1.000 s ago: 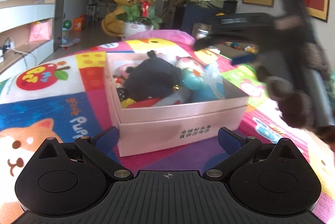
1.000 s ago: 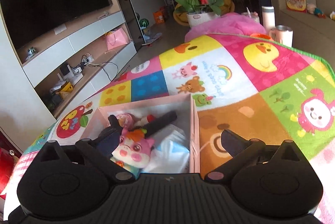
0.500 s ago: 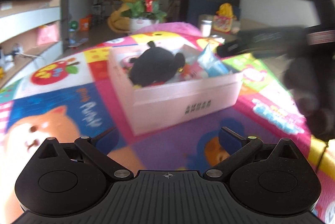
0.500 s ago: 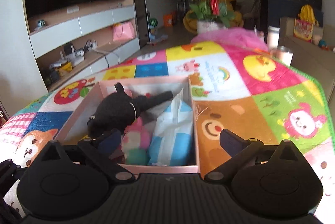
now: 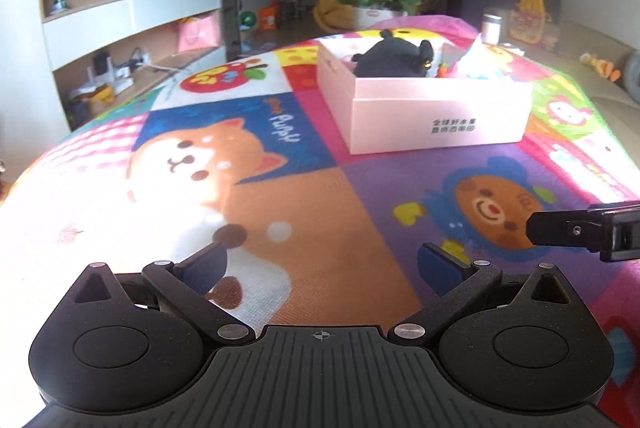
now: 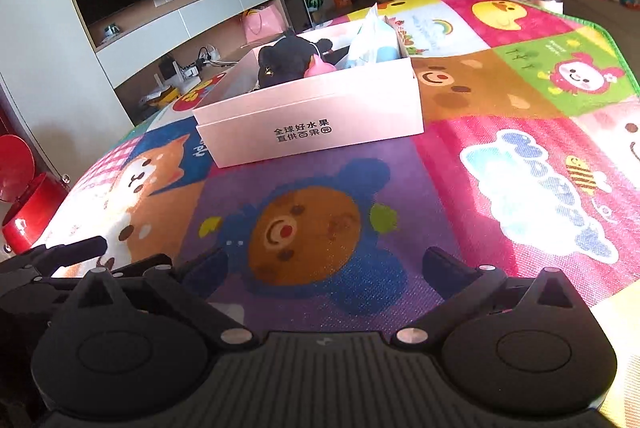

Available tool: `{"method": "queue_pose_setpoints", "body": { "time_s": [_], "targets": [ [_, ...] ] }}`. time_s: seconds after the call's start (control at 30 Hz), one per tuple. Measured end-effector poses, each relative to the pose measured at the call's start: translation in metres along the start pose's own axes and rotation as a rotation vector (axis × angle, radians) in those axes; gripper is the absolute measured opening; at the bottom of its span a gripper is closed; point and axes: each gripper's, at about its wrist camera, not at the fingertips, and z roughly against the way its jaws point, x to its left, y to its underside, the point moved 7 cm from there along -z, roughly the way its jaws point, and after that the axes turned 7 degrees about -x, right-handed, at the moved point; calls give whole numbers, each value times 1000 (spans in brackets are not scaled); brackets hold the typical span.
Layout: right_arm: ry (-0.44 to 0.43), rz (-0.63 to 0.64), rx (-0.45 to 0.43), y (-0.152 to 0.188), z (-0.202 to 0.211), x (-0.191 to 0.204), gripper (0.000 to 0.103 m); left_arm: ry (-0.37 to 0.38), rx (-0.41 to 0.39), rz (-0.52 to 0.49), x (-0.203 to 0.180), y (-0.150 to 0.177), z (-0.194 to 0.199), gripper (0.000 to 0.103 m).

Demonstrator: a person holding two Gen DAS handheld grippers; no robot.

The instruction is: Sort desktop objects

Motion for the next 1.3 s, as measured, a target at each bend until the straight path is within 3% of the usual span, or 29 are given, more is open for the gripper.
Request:
{"method": "queue_pose_setpoints", "body": {
  "time_s": [0.2,0.3,0.53,1.3],
  "targets": [
    [56,140,26,-4,-22,13,103,-34,41,40,-1,-7,-28,103],
    [124,232,51,-11,-42,12,103,-39,46,74,4,-10,-37,103],
    [119,226,-17,-12,-45,8,103,-41,45,73,2,-9,-35,103],
    [119,226,-17,-12,-46,11,103,-40,46,74,2,-9,-34,103]
  ]
}}
